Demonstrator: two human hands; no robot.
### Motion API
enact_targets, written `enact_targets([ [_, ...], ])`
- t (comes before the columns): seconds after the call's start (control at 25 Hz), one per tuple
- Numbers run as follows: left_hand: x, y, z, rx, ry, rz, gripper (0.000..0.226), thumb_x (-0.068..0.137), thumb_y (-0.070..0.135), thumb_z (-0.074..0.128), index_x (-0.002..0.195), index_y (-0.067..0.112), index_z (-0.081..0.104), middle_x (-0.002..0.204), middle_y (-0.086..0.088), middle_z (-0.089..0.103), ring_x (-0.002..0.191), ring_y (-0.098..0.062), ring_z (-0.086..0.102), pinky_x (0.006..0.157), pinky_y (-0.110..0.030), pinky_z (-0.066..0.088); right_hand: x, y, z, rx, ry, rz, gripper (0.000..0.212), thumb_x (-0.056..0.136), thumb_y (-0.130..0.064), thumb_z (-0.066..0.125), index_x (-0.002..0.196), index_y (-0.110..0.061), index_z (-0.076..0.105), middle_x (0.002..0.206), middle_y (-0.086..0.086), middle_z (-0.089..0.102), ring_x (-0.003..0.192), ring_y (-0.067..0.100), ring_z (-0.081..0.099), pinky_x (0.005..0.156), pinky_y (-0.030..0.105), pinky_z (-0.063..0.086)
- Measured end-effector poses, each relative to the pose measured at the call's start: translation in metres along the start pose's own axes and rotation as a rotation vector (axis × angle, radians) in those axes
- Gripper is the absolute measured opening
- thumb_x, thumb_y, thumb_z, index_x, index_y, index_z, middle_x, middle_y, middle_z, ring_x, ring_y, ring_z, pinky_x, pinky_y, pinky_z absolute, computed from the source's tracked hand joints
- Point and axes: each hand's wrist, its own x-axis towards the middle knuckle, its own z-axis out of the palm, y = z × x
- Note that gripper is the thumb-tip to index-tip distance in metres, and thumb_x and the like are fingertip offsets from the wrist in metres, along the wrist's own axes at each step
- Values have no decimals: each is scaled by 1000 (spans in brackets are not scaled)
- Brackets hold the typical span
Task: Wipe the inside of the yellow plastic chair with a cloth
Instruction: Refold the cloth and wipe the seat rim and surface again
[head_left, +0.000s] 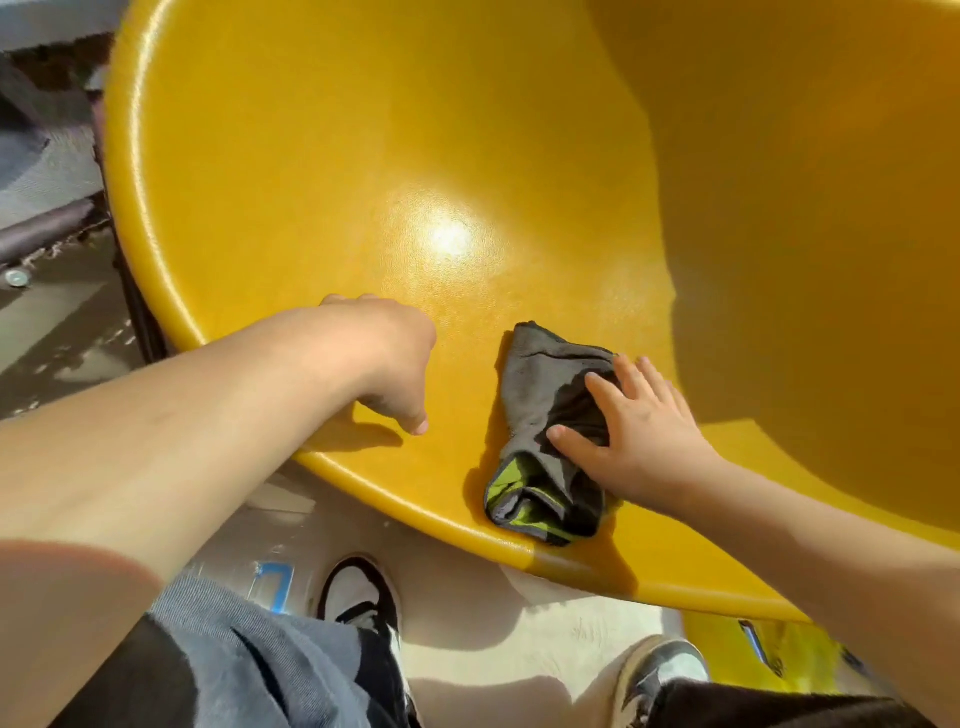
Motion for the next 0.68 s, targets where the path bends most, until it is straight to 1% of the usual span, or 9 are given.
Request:
enact_targets([
  [0.08, 0, -5, -1, 29, -24, -23, 90, 73, 61, 85, 148, 28, 48, 141, 3, 59, 142, -32, 40, 112, -51, 39, -3, -18, 6, 156, -72, -56, 96, 87, -84, 40, 164, -32, 17, 175, 3, 5, 160, 28, -2, 129, 49, 8],
  [0.16, -1, -15, 3, 95, -48, -70, 101, 73, 64, 82, 156, 31, 37, 168, -1, 29, 158, -35, 8, 125, -60, 12, -3, -36, 31, 112, -50, -33, 86, 91, -78, 39, 161, -29, 26, 169, 8, 21, 156, 32, 13, 125, 48, 16],
  [0.24, -5, -24, 10, 145, -83, -126, 105, 74, 70, 77, 161, 33, 29, 174, -2, 2, 159, -34, -13, 124, -64, -5, 1, -46, 47, 38, 143, 35, 57, 99, -58, 40, 141, -19, 47, 147, 11, 44, 137, 35, 36, 112, 48, 30],
  [0.28, -6, -29, 13, 162, -107, -152, 105, 76, 73, 73, 162, 33, 26, 174, -2, -5, 158, -34, -16, 123, -65, -8, 5, -51, 49, 33, 200, 68, 46, 102, -50, 39, 130, -15, 51, 136, 11, 49, 128, 35, 42, 105, 48, 33],
  [0.36, -8, -36, 17, 169, -131, -168, 95, 86, 69, 65, 163, 33, 20, 174, -1, -12, 158, -31, -19, 123, -63, -10, 10, -59, 47, 77, 225, 102, 39, 105, -41, 35, 122, -11, 53, 128, 12, 51, 120, 36, 45, 101, 48, 34],
  [0.44, -7, -43, 17, 169, -113, -158, 74, 99, 39, 58, 163, 32, 21, 174, 1, -8, 159, -27, -15, 126, -59, -6, 11, -78, 45, 174, 215, 117, 40, 106, -41, 33, 121, -10, 53, 126, 11, 52, 120, 36, 45, 101, 48, 33],
  [0.52, -4, -51, 11, 111, -60, -150, 70, 97, 10, 49, 161, 30, 30, 174, 0, 10, 160, -23, -5, 128, -51, 2, 6, -114, 44, 280, 188, 42, 38, 106, -42, 35, 117, -11, 53, 124, 9, 51, 120, 34, 45, 101, 48, 32],
  [0.6, -4, -55, 4, 41, 35, -158, 70, 93, 1, 50, 156, 28, 39, 169, -1, 28, 160, -20, 4, 128, -45, 7, 6, -161, 37, 425, 150, -109, 31, 105, -42, 38, 111, -14, 51, 119, 7, 48, 119, 33, 43, 101, 48, 30],
  [0.68, -5, -60, -1, 41, 124, -155, 67, 93, 3, 54, 153, 29, 44, 166, -2, 35, 160, -19, 5, 127, -47, 1, 15, -201, 26, 563, 132, -265, 21, 103, -39, 43, 103, -18, 45, 112, 4, 42, 116, 32, 41, 100, 49, 31],
])
